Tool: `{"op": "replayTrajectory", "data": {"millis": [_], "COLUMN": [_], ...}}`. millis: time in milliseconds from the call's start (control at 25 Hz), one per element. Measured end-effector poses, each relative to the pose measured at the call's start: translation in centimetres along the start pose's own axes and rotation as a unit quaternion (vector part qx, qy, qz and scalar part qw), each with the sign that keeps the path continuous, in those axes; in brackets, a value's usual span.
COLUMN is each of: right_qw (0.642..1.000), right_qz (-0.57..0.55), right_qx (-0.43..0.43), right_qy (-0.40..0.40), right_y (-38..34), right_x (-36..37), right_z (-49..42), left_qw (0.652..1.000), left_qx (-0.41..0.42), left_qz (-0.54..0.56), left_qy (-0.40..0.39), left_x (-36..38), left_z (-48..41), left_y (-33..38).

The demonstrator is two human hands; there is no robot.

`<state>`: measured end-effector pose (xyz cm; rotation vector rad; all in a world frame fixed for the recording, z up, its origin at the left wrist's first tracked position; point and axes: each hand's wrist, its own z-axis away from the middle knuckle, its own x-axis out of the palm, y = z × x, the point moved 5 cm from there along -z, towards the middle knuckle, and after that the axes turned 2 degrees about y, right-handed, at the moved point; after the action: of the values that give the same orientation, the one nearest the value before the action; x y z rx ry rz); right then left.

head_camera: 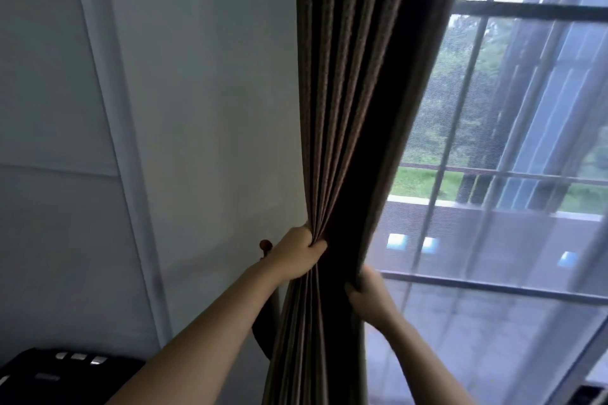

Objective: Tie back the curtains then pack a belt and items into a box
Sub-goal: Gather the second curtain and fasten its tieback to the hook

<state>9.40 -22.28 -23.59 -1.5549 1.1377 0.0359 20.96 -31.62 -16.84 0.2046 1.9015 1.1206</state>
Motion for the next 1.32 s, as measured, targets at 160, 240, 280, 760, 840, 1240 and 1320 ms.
{"op": "replayTrajectory", "data": {"millis": [160, 240, 280, 760, 840, 1240, 1320], "right_qw": [0.994, 0.993, 0.993, 0.99, 0.989, 0.963, 0.956], "right_qz": [-0.002, 0.008, 0.018, 0.027, 0.053, -0.267, -0.284], "right_qx": [-0.09, -0.094, -0.099, -0.117, -0.122, 0.03, 0.039], "right_qy": [-0.065, -0.067, -0.07, -0.071, -0.071, 0.016, 0.064], "right_y": [-0.6, -0.6, -0.6, -1.4, -1.0, 0.4, -0.9], "right_x": [4.0, 4.6, 4.9, 5.1, 5.8, 5.7, 4.4], "right_z": [1.3, 1.2, 1.3, 2.3, 2.0, 0.5, -0.8], "left_qw": [0.999, 0.999, 0.999, 0.997, 0.997, 0.992, 0.989], "left_qx": [-0.007, -0.011, -0.013, -0.032, -0.031, -0.041, -0.064], "left_qz": [-0.028, -0.04, -0.046, -0.061, -0.063, -0.022, 0.018], "left_qy": [0.014, 0.014, 0.014, 0.03, 0.025, 0.114, 0.131], "left_x": [0.0, 0.1, 0.1, 0.7, 0.8, -0.6, -1.2], "left_z": [-0.3, -0.5, -0.5, 0.1, 0.2, 0.5, 0.6], "left_y": [-0.3, -0.5, -0.5, 0.7, 0.7, -0.1, -0.9]}}
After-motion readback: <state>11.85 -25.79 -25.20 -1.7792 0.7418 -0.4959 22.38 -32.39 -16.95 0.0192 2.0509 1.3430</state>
